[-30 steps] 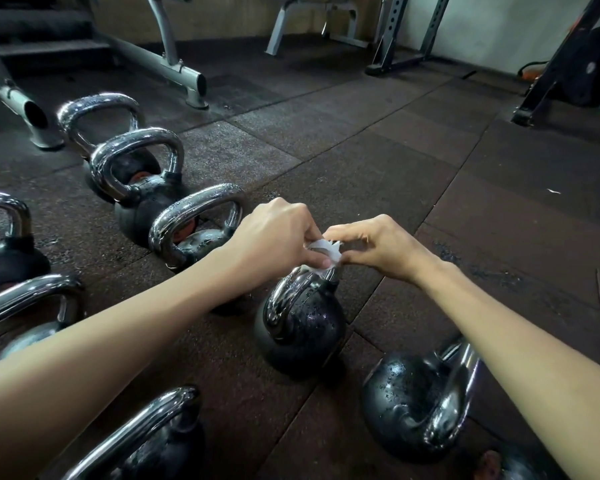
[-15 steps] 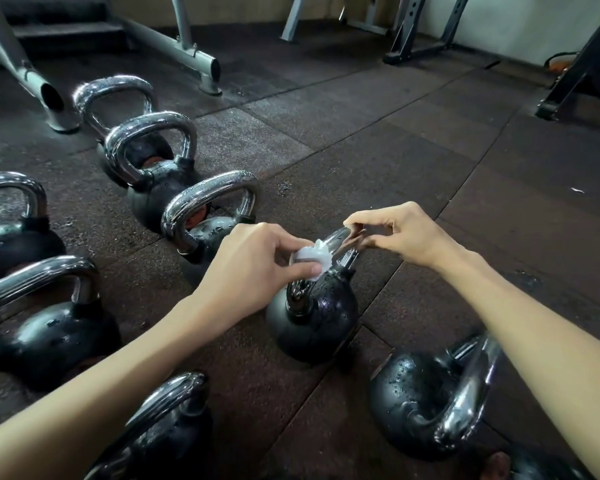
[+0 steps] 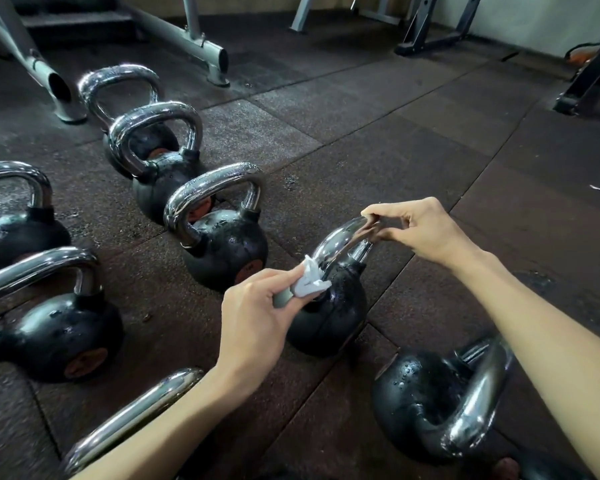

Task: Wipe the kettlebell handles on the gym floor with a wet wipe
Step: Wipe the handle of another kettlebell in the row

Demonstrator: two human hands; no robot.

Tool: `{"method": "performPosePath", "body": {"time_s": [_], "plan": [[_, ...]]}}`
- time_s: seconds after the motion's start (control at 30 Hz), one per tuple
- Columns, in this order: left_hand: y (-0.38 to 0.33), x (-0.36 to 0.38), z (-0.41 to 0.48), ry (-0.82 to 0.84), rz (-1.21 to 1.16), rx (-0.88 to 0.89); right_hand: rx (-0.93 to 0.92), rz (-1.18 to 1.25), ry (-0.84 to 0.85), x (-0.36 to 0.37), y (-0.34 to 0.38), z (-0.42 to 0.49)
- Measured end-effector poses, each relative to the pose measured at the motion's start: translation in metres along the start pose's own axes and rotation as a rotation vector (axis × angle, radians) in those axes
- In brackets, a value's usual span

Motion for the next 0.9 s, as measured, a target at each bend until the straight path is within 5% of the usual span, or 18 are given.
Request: {"method": "performPosePath", "body": {"time_s": [0.2, 0.4, 0.57, 0.7, 0.9], "plan": [[0.002, 0.004, -0.006, -0.045, -0.010, -0.028, -0.028, -0.017, 0.008, 0.002, 0.002, -0.001], [0.020, 0.013, -0.029, 0.077, -0.131, -0.261, -0.033, 0.004, 0.017, 0.008, 0.007, 0.002], [0.030, 0.001, -0.039, 0.023, -0.190, -0.385, -0.056, -0.016, 0.001, 0.016, 0.014, 0.002], [0.022, -0.033, -0.030, -0.039, -0.240, -0.342, -0.030, 0.006, 0.023, 0.027, 0.022, -0.005], [0.002, -0.056, 0.028, 0.104, -0.254, -0.231, 0.033, 0.011, 0.016, 0.029, 0.046, -0.018]]}}
Point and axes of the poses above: each hand's wrist, its own z-axis towards the middle knuckle, its own x-axis out of the palm, y = z × x, the point moved 5 cm from there along z, towards the middle knuckle, and after that the axes turned 15 degrees about z, right-handed, at the moved point
